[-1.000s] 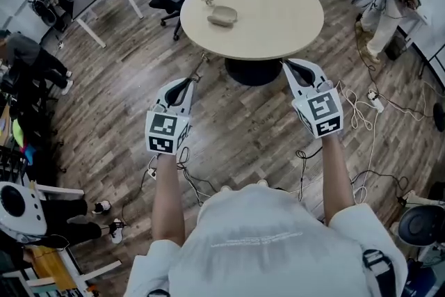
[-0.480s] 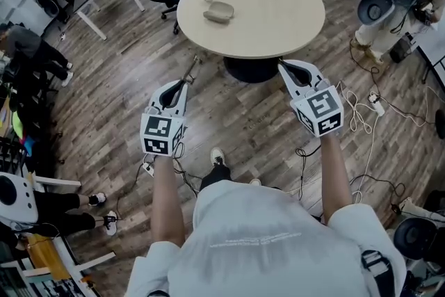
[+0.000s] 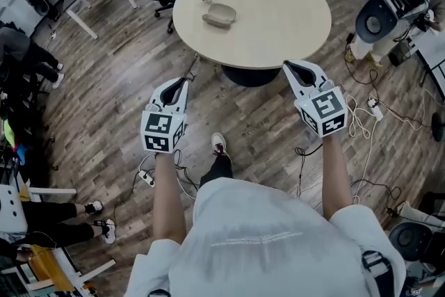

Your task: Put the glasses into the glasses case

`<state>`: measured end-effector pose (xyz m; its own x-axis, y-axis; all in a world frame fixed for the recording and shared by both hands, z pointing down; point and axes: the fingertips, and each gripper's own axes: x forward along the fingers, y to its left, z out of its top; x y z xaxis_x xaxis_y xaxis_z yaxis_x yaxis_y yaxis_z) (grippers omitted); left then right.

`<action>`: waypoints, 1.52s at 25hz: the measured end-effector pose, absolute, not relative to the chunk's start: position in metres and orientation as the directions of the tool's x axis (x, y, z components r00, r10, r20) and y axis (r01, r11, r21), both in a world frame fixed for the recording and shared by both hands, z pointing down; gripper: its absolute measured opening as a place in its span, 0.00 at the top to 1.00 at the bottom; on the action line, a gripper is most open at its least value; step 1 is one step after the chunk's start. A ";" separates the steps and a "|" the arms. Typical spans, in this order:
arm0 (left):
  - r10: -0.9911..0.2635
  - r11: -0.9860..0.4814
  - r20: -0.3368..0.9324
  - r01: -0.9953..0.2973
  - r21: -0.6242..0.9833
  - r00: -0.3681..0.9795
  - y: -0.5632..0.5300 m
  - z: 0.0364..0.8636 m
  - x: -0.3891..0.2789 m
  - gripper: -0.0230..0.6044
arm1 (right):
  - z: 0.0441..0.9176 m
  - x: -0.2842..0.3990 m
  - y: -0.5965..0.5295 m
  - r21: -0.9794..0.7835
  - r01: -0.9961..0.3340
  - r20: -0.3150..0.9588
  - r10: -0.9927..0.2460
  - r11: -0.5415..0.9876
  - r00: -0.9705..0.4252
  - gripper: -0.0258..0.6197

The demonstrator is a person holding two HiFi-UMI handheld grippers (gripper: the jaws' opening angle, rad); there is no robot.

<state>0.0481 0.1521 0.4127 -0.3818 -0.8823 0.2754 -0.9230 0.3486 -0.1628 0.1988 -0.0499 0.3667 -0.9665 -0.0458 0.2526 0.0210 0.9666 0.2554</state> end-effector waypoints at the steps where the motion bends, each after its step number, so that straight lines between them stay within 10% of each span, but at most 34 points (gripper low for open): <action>1: -0.884 0.347 0.271 -0.924 -0.162 -0.380 0.148 0.411 0.033 0.92 | 0.364 0.185 -0.053 0.257 0.017 0.251 -0.049 0.966 -0.967 0.96; 38: -0.927 0.210 0.282 -0.966 -0.153 -0.247 0.048 0.414 -0.247 0.92 | 0.406 -0.078 -0.107 0.239 0.006 0.410 -0.096 0.971 -0.907 0.96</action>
<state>-0.2475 0.0484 0.4144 -0.2467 -0.9271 0.2821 -0.9656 0.2105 -0.1526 -0.0784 -0.1066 0.4057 -0.9069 -0.0957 0.4103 0.0057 0.9710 0.2391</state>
